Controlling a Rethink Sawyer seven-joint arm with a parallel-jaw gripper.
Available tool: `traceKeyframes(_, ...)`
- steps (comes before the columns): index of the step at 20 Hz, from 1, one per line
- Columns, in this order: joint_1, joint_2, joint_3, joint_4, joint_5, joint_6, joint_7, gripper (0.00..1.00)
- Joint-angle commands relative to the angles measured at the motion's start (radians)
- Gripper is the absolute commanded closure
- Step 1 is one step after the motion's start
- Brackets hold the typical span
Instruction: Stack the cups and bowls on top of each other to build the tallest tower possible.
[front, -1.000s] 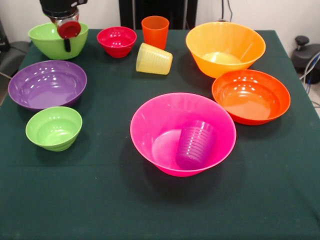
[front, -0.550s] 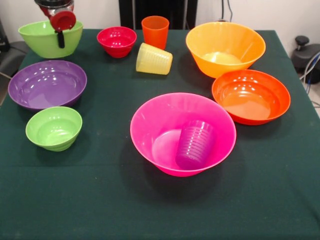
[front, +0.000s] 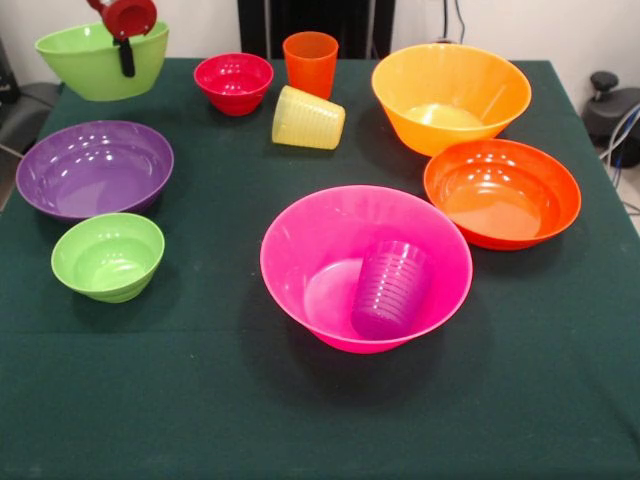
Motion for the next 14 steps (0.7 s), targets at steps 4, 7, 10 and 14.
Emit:
traceKeyframes(4,0.022,-0.012,0.161,-0.059,-0.044,0.076,-0.113,1.0)
traceKeyframes(7,0.036,-0.004,0.158,-0.085,-0.066,0.076,-0.116,1.0)
traceKeyframes(10,0.039,0.015,0.177,-0.116,-0.074,0.088,-0.134,1.0)
traceKeyframes(14,0.064,0.033,0.174,-0.161,-0.087,0.099,-0.126,1.0)
